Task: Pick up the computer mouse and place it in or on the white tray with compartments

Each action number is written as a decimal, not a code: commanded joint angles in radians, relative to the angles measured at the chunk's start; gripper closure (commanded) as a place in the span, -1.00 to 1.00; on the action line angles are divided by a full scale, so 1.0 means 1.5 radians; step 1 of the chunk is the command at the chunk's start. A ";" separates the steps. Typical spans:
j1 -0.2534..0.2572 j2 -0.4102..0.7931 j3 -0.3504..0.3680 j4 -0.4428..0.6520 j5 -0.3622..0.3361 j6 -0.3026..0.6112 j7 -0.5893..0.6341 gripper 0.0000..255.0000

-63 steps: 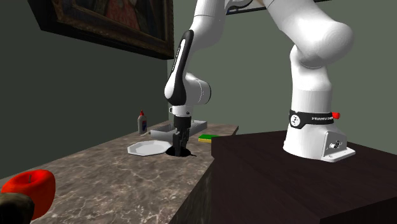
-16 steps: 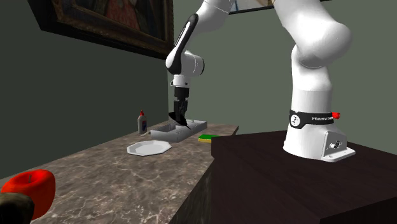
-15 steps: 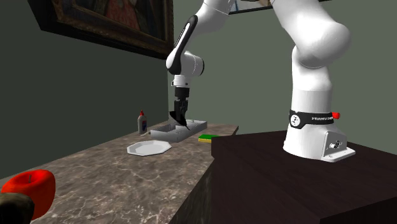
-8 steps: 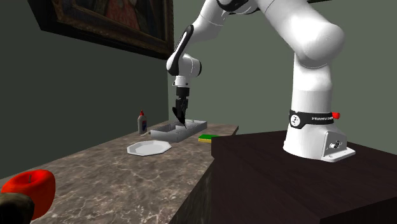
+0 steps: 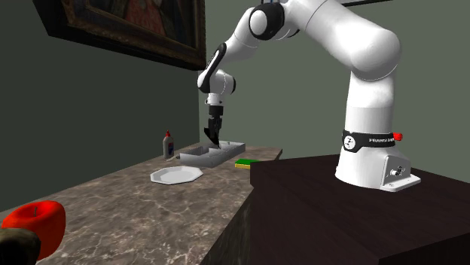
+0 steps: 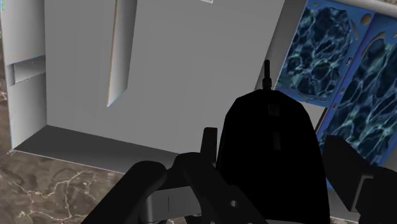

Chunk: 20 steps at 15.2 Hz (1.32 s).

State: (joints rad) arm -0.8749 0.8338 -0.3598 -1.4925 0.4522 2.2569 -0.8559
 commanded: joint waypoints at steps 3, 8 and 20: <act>-0.007 0.027 0.008 0.009 0.008 0.018 -0.006 1.00; -0.014 0.060 0.018 0.021 0.017 0.040 -0.012 1.00; -0.016 0.072 0.021 0.027 0.020 0.045 -0.013 -1.00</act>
State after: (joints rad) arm -0.8987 0.9403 -0.3291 -1.4518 0.4820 2.3236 -0.8757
